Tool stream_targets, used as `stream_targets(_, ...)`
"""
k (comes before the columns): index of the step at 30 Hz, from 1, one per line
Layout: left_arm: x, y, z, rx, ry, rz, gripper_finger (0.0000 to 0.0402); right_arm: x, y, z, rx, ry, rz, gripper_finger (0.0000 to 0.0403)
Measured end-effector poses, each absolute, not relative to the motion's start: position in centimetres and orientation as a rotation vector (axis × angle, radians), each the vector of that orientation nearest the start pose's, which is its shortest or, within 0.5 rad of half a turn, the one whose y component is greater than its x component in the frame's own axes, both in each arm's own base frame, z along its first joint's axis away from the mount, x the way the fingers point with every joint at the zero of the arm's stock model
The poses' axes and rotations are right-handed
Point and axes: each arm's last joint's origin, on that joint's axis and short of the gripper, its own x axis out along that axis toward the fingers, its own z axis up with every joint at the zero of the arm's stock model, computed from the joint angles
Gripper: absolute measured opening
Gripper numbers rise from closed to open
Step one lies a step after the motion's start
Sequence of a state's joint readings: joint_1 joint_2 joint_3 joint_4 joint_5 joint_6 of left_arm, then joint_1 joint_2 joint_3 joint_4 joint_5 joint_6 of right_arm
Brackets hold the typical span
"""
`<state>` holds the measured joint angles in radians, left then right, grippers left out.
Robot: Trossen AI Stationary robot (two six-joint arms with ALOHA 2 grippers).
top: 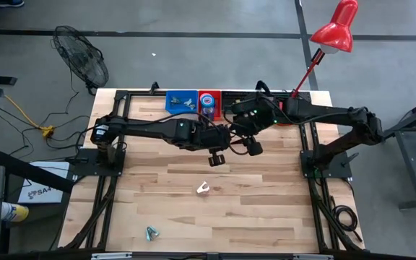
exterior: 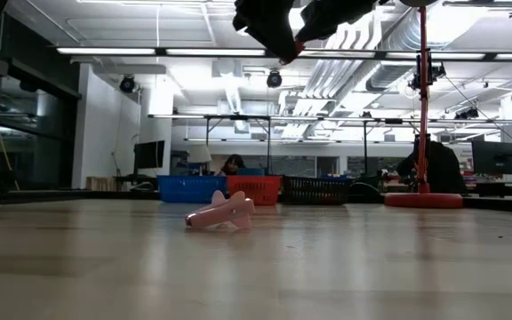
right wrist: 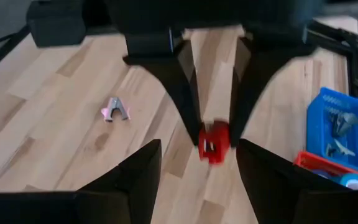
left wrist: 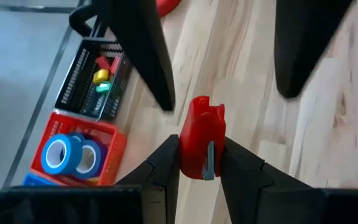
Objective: Pick and place Stapler, Stapler remover, tape
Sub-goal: Put the red stapler into the black basket
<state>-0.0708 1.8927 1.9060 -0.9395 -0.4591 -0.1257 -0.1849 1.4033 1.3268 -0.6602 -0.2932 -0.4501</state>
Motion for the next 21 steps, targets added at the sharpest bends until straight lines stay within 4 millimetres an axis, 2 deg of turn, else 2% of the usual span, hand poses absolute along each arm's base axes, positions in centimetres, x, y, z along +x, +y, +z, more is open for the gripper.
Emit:
stream_targets(12, 40.97, -1.67, 34.73, 0.145, 0.803, 0.394, 0.0087, 29.4, -4.49, 34.0, -0.29, 0.689, 0.214, 0.0196)
stream_targets(21, 40.96, -1.66, 34.71, 0.151, 0.807, 0.391, 0.0087, 29.16, -4.51, 33.71, -0.287, 0.732, 0.204, 0.0164)
